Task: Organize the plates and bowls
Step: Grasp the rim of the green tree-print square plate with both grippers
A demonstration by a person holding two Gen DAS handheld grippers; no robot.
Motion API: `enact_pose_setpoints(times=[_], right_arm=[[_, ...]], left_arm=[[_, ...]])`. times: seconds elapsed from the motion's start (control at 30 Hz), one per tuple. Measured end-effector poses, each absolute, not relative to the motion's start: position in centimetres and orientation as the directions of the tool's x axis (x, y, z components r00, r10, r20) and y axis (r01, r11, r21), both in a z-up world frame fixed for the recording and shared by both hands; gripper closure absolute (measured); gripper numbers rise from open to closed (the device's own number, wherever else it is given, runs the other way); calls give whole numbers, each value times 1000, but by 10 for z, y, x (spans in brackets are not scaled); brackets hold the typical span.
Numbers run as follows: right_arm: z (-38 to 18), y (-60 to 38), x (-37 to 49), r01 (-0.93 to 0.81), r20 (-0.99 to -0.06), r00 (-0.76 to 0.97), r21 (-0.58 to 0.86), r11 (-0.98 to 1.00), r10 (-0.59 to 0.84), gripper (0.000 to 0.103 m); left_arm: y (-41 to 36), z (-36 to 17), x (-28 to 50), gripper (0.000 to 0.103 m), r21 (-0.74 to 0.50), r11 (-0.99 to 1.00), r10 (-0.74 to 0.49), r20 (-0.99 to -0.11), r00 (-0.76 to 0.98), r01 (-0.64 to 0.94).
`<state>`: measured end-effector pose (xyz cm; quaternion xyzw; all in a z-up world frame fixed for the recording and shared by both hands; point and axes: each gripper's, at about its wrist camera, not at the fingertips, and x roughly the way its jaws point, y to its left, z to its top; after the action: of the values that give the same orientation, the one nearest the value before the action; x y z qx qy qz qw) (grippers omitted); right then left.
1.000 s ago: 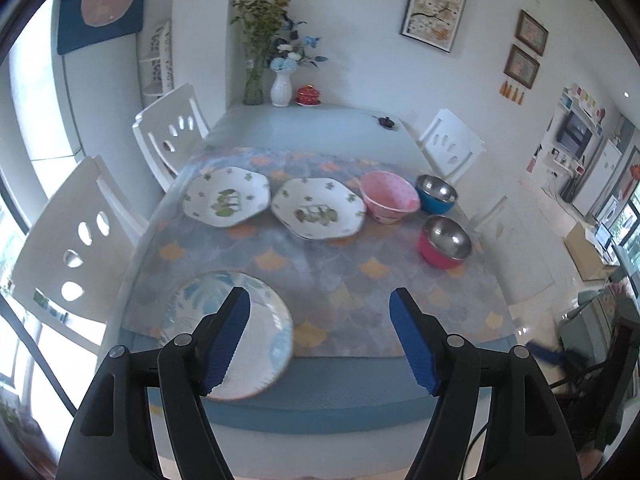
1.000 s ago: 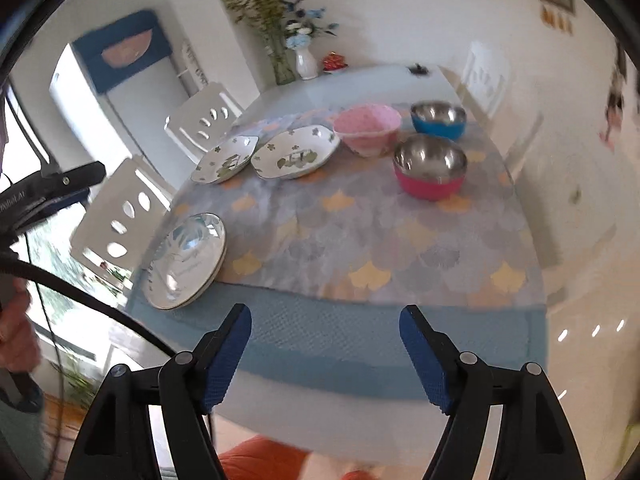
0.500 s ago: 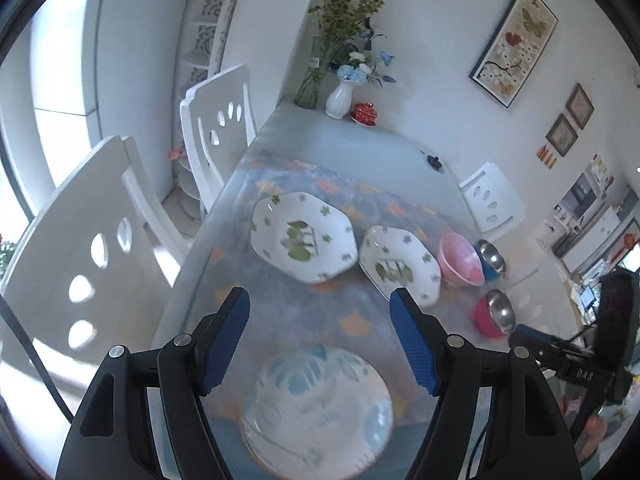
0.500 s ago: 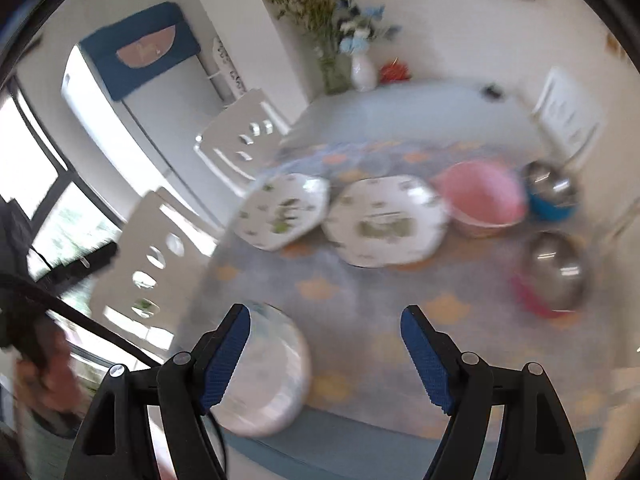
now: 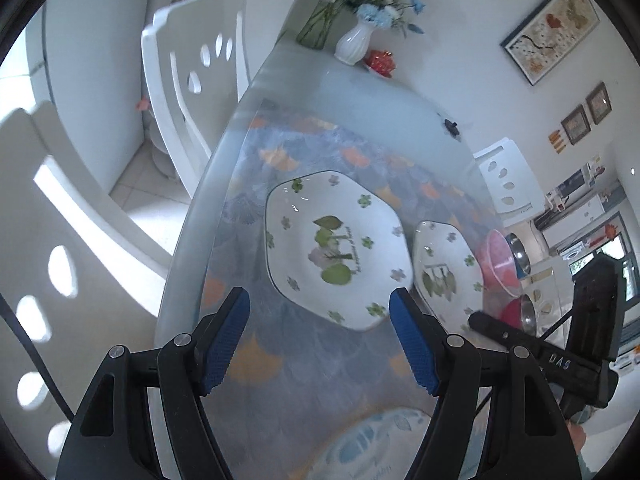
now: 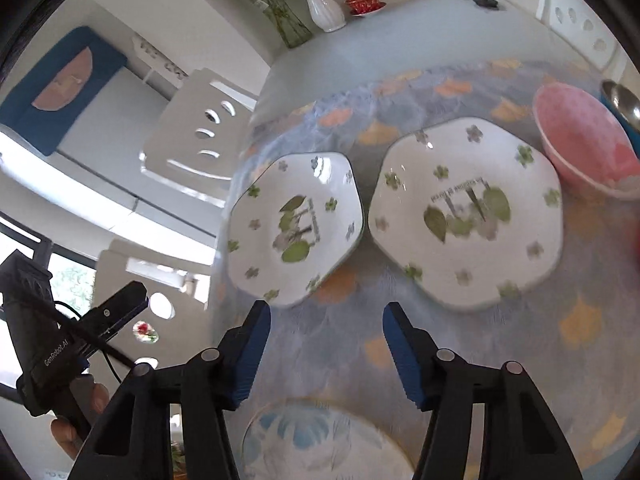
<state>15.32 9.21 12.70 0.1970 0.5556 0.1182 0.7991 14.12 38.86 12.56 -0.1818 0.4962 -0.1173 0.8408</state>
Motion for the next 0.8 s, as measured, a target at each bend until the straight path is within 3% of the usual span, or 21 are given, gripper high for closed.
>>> enact_pose_setpoints(times=[0.07,0.23,0.8], right_arm=[[126,99,171,-1,-845,369,415,910,386,46],[114,116,232,-64,-871,378,315,947,315,54],[50,154,311,-205,-958,227,129,970,175,55]], left_arm=[[393,113,157,35,-434,901,-386,-792,473,10],[401,83,188,50,-459,888,-397,-801,448,-33],[402,24,222,51,-508,854,-440,-818,371,-107]])
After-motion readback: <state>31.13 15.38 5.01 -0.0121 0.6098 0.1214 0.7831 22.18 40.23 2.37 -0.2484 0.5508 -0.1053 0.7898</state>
